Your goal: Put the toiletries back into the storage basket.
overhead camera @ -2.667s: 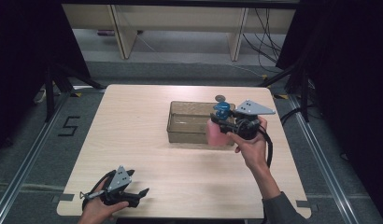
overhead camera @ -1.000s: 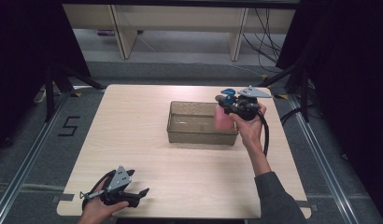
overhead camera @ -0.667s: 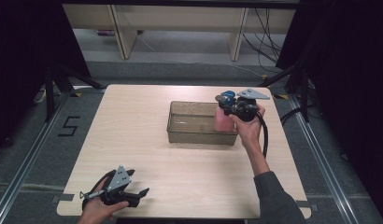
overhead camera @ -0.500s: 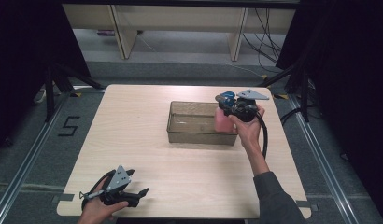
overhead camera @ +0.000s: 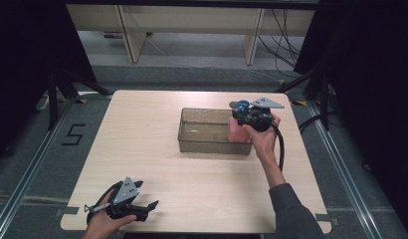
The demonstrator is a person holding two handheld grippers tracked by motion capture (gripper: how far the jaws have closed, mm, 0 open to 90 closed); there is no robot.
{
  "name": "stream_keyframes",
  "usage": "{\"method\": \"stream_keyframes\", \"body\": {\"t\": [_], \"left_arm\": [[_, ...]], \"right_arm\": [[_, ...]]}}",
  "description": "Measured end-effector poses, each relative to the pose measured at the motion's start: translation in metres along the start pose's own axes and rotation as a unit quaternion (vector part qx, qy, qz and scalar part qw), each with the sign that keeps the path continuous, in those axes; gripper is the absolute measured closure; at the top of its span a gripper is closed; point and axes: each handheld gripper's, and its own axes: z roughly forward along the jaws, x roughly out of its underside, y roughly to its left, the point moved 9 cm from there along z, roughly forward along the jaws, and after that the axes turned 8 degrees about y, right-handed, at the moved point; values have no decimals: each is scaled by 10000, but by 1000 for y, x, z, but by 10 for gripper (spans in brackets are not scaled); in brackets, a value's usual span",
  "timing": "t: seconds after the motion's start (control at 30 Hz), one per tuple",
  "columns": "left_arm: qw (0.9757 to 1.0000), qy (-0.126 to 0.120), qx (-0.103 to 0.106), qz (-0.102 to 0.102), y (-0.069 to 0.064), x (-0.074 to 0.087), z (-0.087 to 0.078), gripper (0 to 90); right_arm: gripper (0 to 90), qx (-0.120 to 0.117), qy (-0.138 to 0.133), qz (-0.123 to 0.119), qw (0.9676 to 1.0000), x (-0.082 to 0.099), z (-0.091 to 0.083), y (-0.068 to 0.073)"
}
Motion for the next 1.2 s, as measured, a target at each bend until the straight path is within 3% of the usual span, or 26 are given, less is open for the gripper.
{"method": "stream_keyframes", "body": {"t": [0.07, 0.13, 0.2, 0.23, 0.27, 0.33, 0.37, 0.47, 0.5, 0.57, 0.6, 0.7, 0.73, 0.9, 0.93, 1.0, 1.03, 1.07, 1.17, 1.2], "left_arm": [[9999, -84, 14, -114, -2, -1, 1, 154], [9999, -77, 14, -134, -2, -1, 1, 154], [10000, 9, -32, 9, 1, 0, -1, 154], [10000, 9, -32, 9, 1, 0, -1, 154], [9999, -75, 15, -135, -2, -1, 0, 154], [9999, -67, -14, -120, -1, -1, 0, 154], [10000, -10, -43, 9, 1, 0, -1, 154], [9999, -76, -14, -106, -1, -1, 0, 154], [10000, 6, -36, -1, 1, 0, -1, 154], [10000, -14, -46, 0, 1, 0, -1, 154], [9999, -65, -25, -94, 0, -1, 0, 154], [10000, -26, -57, 16, 3, 0, -1, 154], [9999, -86, -1, -98, 0, -1, -1, 154], [10000, -48, -33, -44, 1, -1, -2, 154], [9998, -129, -32, -135, 0, -2, -1, 154], [10000, -42, -42, -42, 1, 0, -2, 154], [10000, -49, -45, -42, 2, -1, -2, 154], [9998, -127, -36, -130, 1, -2, -1, 154], [10000, -46, -45, -48, 1, 0, -2, 154], [10000, -40, -42, -50, 1, 0, -2, 154]], "right_arm": [[536, 56, -3, -108, 9999, 0, 0, -3], [536, 58, -81, -12, 10000, 0, 1, -3], [536, 54, 39, -54, 10000, 4, 0, -4], [536, 54, 39, -54, 10000, 4, 0, -4], [537, 44, 16, 37, 10000, 4, 1, -3], [536, 56, 15, -32, 10000, 5, 1, -4], [536, 23, 60, -42, 10000, 6, 1, -4], [536, 64, 11, -23, 10000, 7, 1, -4], [536, 92, 54, -61, 9999, 9, 1, -5], [536, 22, 78, 19, 10000, 11, 2, -3], [537, 23, 93, -17, 10000, 11, 2, -4], [536, 46, 113, 22, 9999, 13, 1, -4], [536, 75, 140, -18, 9999, 15, 0, -5], [537, 75, 71, -141, 9998, 16, -1, -6], [537, 75, 71, -141, 9998, 16, -1, -6], [536, 83, 150, -62, 9998, 19, -3, -4], [536, 62, 129, -202, 9997, 19, -3, -5], [536, 56, 145, -117, 9998, 20, -3, -4], [536, 47, 164, 37, 9998, 22, -3, -1], [537, 67, 165, -98, 9998, 22, -3, -3]]}}
